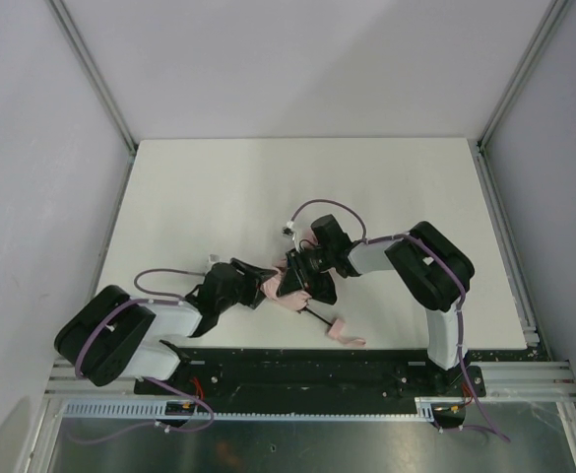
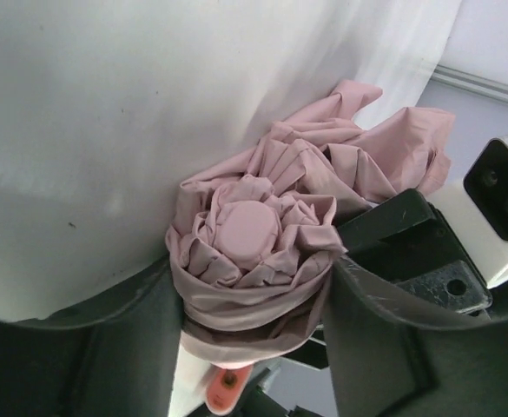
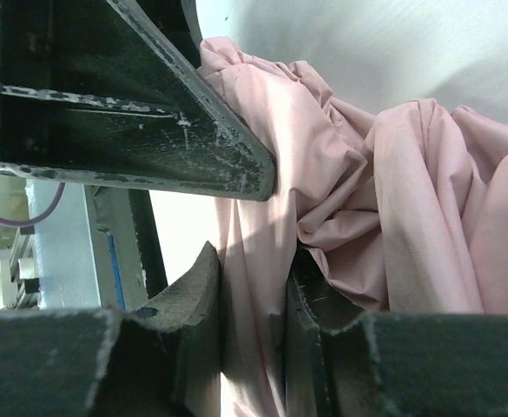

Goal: Put away the umbrella

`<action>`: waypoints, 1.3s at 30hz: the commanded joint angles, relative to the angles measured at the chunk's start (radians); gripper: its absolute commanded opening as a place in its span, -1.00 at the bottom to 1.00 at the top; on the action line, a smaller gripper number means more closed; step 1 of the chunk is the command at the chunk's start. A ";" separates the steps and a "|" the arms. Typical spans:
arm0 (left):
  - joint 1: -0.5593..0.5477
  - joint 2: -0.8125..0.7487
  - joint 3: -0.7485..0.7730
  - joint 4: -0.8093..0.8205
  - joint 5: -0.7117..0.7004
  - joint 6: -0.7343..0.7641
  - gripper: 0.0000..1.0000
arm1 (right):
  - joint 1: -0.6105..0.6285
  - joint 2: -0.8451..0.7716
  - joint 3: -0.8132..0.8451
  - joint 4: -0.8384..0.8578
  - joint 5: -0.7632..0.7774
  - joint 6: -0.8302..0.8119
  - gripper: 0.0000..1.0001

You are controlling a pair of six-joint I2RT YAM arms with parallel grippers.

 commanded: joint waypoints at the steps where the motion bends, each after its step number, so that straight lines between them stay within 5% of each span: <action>1: -0.017 0.034 -0.028 0.024 -0.166 0.100 0.07 | 0.037 0.065 -0.057 -0.114 0.092 -0.085 -1.00; 6: -0.020 0.043 -0.033 0.031 -0.206 0.175 -0.35 | 0.038 0.037 -0.055 -0.108 0.081 -0.077 -0.98; 10: -0.020 0.055 -0.040 0.032 -0.199 0.221 -0.71 | 0.036 -0.025 -0.027 -0.186 0.133 -0.049 -0.39; 15: -0.022 0.028 -0.061 0.032 -0.183 0.273 -0.86 | 0.010 -0.235 -0.016 -0.307 0.250 0.046 0.58; 19: -0.024 -0.051 -0.086 0.029 -0.187 0.314 -0.97 | 0.003 -0.483 -0.028 -0.435 0.431 0.117 0.91; 23: -0.026 -0.132 -0.106 0.024 -0.191 0.345 -1.00 | -0.086 -0.681 -0.121 -0.450 0.509 0.308 0.98; 29: -0.027 -0.160 -0.111 0.019 -0.155 0.346 -1.00 | -0.222 -0.869 -0.350 -0.242 0.589 0.614 0.99; 39: -0.030 -0.180 -0.116 0.019 -0.122 0.345 -1.00 | -0.279 -0.641 -0.517 0.179 0.688 0.881 0.81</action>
